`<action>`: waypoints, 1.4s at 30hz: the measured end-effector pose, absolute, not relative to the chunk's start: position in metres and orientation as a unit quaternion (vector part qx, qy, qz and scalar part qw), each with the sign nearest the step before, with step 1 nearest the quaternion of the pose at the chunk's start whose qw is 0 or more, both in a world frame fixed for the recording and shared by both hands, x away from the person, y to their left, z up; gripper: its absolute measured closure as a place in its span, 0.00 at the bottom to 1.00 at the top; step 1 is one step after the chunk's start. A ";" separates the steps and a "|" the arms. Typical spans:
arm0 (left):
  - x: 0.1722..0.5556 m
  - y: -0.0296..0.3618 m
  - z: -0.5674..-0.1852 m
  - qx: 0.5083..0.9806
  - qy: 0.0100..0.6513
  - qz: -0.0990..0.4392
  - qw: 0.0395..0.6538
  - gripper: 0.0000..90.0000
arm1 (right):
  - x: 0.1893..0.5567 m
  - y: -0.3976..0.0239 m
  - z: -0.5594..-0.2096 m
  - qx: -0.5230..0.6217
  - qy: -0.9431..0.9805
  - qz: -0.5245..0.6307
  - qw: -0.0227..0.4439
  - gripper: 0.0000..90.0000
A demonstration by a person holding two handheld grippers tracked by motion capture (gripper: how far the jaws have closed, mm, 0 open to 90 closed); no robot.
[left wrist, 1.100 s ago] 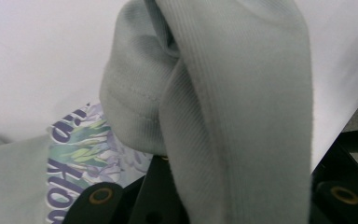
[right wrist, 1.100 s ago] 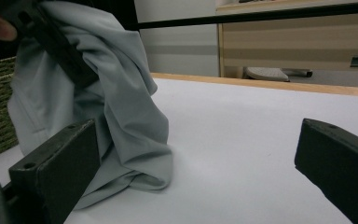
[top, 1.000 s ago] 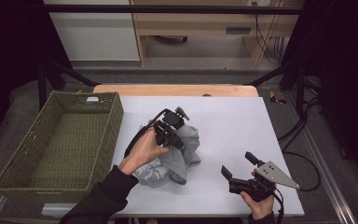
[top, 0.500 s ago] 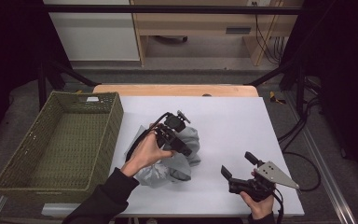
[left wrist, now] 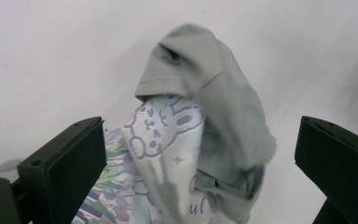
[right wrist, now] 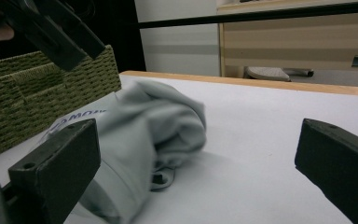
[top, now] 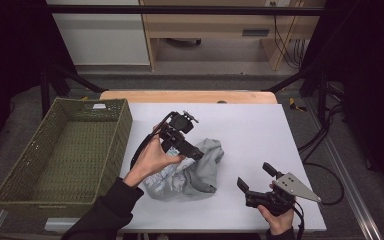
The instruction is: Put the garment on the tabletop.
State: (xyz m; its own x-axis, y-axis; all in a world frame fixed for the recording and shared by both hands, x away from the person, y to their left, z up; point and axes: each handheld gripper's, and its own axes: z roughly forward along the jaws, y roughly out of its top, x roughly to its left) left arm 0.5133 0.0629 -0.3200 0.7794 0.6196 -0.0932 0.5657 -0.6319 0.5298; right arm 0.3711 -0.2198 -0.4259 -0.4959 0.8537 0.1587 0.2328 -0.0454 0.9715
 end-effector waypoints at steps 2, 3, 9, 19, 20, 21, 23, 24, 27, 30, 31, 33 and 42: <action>0.510 0.067 -0.314 0.897 0.323 0.052 0.296 0.02 | 0.371 -0.220 -0.426 0.424 0.638 0.585 0.267 0.00; 0.507 0.068 -0.313 0.896 0.320 0.055 0.303 0.02 | 0.371 -0.220 -0.426 0.424 0.638 0.585 0.268 0.00; 0.493 0.076 -0.307 0.889 0.304 0.079 0.334 0.02 | 0.373 -0.221 -0.426 0.418 0.639 0.581 0.280 0.00; 0.474 0.106 -0.315 0.852 0.303 0.087 0.419 0.05 | 0.373 -0.220 -0.426 0.419 0.638 0.583 0.279 0.00; 0.472 0.109 -0.316 0.848 0.303 0.083 0.427 0.06 | 0.373 -0.220 -0.426 0.419 0.639 0.583 0.278 0.00; 0.471 0.113 -0.319 0.842 0.302 0.081 0.439 0.06 | 0.373 -0.220 -0.426 0.419 0.639 0.583 0.278 0.00; 0.467 0.120 -0.323 0.833 0.305 0.085 0.454 0.06 | 0.373 -0.220 -0.426 0.416 0.640 0.583 0.280 0.00; 0.465 0.123 -0.325 0.826 0.306 0.088 0.465 0.06 | 0.373 -0.220 -0.426 0.418 0.639 0.583 0.279 0.00; 0.460 0.133 -0.335 0.808 0.307 0.091 0.494 0.08 | 0.373 -0.220 -0.426 0.419 0.639 0.582 0.278 0.00; 0.455 0.143 -0.345 0.794 0.311 0.096 0.513 0.08 | 0.373 -0.220 -0.426 0.418 0.639 0.583 0.278 0.00; 0.453 0.148 -0.351 0.786 0.315 0.098 0.523 0.08 | 0.373 -0.220 -0.426 0.419 0.639 0.582 0.277 0.00; 0.449 0.154 -0.357 0.778 0.317 0.101 0.534 0.07 | 0.372 -0.220 -0.426 0.420 0.639 0.582 0.277 0.00; 0.426 0.178 -0.373 0.746 0.323 0.131 0.567 0.08 | 0.373 -0.221 -0.427 0.415 0.642 0.582 0.277 0.00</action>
State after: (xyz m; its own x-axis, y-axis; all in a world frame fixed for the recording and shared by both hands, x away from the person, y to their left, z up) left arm 0.4261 0.1777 -0.3735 0.7571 0.6304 -0.1714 0.3343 -0.1485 0.9307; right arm 0.3726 -0.2215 -0.4270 -0.5025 0.8551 0.1277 0.2112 -0.0218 0.9772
